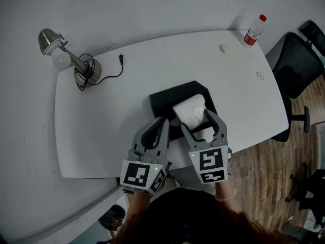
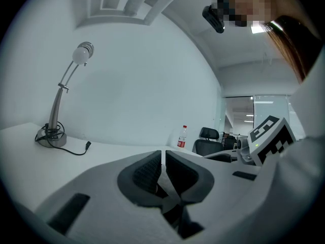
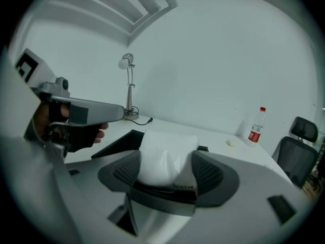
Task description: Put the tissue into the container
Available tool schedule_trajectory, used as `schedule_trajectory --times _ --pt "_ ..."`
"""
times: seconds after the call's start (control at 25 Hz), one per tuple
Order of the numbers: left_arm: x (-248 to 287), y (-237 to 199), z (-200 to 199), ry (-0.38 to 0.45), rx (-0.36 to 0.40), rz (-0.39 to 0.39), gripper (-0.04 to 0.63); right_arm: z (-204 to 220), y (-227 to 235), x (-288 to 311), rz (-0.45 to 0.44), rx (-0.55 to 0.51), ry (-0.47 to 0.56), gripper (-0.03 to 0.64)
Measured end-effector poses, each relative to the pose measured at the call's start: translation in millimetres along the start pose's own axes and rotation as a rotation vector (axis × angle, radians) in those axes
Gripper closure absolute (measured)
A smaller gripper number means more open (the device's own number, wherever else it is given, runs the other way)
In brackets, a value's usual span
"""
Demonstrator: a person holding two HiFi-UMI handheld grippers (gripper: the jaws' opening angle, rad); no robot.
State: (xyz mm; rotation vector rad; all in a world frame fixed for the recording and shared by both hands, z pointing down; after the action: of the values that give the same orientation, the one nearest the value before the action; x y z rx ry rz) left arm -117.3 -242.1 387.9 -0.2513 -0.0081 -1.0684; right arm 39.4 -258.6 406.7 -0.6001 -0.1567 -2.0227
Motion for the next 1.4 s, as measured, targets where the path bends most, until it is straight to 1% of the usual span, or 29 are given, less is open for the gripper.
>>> schedule_trajectory --times 0.64,1.04,1.4 --pt "0.2 -4.5 5.4 -0.012 -0.014 0.009 0.551 2.0 -3.6 -0.7 0.014 0.016 -0.033 0.279" --pt "-2.5 -8.5 6.8 -0.011 -0.020 0.006 0.551 7.1 -4.9 9.1 0.020 0.035 -0.098 0.279" --pt "-4.5 -12.7 7.6 -0.012 -0.026 0.000 0.551 7.0 -4.8 14.5 0.035 0.047 -0.112 0.281"
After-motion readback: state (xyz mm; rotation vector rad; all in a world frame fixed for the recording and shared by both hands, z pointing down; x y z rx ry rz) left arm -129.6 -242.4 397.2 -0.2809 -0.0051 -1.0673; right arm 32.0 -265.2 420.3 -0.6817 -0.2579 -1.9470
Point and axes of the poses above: the fingertips, and each gripper's own axes: x forward along the fingers, y to its right, z out of its underside, the point moved 8 cm from there along -x, backward along the fingers, and after that the axes turned 1 degree about -y, right-handed, at the moved point
